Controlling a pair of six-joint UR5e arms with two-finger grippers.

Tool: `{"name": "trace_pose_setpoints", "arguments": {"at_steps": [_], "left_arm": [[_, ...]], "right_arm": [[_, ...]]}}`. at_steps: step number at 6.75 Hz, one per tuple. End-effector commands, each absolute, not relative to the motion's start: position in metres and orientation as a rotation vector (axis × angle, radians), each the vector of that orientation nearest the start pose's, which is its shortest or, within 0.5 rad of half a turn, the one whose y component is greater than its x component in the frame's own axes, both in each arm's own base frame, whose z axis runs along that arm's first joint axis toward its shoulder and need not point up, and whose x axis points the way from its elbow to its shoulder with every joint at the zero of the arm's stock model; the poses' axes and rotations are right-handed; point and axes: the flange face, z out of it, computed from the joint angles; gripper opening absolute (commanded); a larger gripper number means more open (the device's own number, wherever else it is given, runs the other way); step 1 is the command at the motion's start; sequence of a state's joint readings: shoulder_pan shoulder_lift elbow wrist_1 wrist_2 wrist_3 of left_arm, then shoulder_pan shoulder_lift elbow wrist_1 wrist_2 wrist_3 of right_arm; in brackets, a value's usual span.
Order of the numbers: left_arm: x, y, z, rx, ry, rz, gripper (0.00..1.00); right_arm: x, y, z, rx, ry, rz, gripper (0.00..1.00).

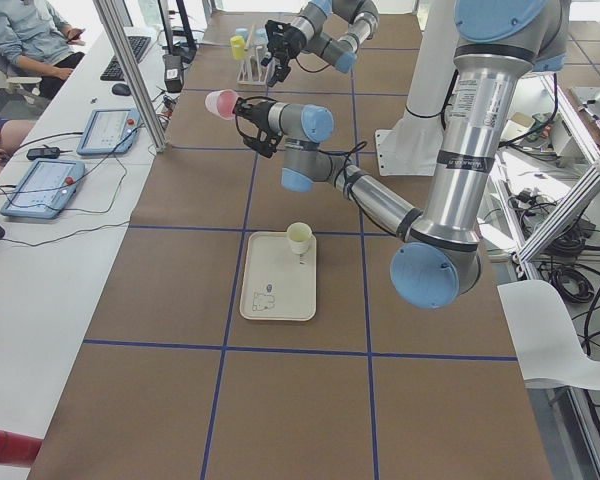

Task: Transfer IKEA cup to right arm and place on rack

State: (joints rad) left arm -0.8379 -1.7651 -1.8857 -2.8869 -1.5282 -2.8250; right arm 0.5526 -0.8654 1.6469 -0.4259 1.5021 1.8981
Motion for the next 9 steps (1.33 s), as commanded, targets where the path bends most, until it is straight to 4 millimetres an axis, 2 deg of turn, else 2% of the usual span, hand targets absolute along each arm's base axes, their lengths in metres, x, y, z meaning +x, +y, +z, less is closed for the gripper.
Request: {"name": "trace_pose_setpoints", "arguments": {"at_steps": [1,3,6,9], "left_arm": [[0.268,-0.43,0.264,-0.512,2.19,-1.486,0.0],[0.288,-0.406,0.266,-0.583,2.284,-1.531,0.0],[0.331,-0.369,0.267,-0.65,2.286,-1.578,0.0],[0.353,-0.352,0.249,-0.636,2.279,-1.513,0.0]], "right_arm": [[-0.45,-0.435,0.078,0.267,-2.015,0.657,0.99],[-0.446,-0.433,0.073,0.255,-2.047,0.66,1.0],[-0.444,-0.435,0.075,0.252,-2.065,0.696,1.0],[-0.45,-0.437,0.08,0.302,-2.028,0.67,1.0]]}}
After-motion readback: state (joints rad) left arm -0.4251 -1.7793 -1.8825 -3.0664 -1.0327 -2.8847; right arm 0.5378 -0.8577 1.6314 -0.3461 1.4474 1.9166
